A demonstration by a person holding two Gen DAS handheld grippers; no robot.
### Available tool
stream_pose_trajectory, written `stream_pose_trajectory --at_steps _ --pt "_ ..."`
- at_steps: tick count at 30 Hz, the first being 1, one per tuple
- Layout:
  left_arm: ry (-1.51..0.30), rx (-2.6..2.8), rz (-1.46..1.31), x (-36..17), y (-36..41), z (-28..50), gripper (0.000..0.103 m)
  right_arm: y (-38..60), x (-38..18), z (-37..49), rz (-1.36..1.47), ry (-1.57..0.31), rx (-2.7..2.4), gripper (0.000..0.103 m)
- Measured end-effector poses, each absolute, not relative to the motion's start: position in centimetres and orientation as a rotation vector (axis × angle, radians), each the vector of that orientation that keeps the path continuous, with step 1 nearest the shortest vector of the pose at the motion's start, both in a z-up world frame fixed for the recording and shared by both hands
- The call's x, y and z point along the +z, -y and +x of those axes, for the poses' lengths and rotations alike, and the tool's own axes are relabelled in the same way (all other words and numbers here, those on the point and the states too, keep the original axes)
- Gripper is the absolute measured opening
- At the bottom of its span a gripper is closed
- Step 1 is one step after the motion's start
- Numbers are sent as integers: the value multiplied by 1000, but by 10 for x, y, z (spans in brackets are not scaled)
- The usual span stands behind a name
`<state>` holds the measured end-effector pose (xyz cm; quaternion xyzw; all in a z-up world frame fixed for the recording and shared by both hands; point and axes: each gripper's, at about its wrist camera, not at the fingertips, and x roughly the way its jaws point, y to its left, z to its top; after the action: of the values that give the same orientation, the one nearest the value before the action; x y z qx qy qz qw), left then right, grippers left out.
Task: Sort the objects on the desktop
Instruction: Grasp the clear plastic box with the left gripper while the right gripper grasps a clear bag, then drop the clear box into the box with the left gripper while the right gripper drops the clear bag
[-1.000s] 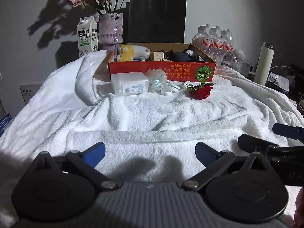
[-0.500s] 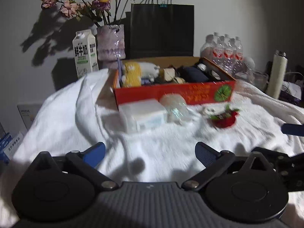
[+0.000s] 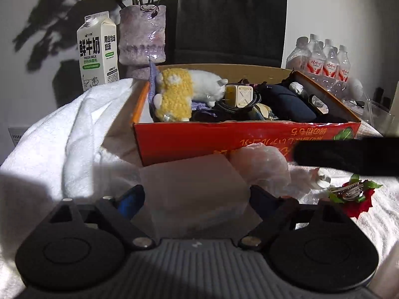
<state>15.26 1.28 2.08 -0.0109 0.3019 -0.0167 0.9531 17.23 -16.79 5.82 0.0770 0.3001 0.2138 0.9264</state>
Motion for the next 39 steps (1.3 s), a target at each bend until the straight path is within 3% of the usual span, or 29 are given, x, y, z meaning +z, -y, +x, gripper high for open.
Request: stream_pose_trajectory --at_steps 3,4,5,6,9,18,29,39 --pt "-628 -32 17 26 -19 143 90 149 46 204 132 -691 457 66" --pt "-619 -39 17 28 -22 138 89 139 44 210 89 -703 451 59" --pt "-613 -35 17 30 -25 132 89 129 42 213 37 -710 448 40" --pt "-610 -28 23 33 -28 127 89 120 41 213 4 -712 471 29" --pt "-590 -21 30 42 -34 110 89 110 51 204 -44 -676 463 20" --pt "-526 -106 -40 72 -21 24 89 176 102 85 69 -472 436 17" --pt "-519 -148 -62 79 14 -73 89 211 84 -50 22 -460 326 17" --pt "-537 -181 -31 71 25 -118 87 215 82 -111 42 -411 378 17"
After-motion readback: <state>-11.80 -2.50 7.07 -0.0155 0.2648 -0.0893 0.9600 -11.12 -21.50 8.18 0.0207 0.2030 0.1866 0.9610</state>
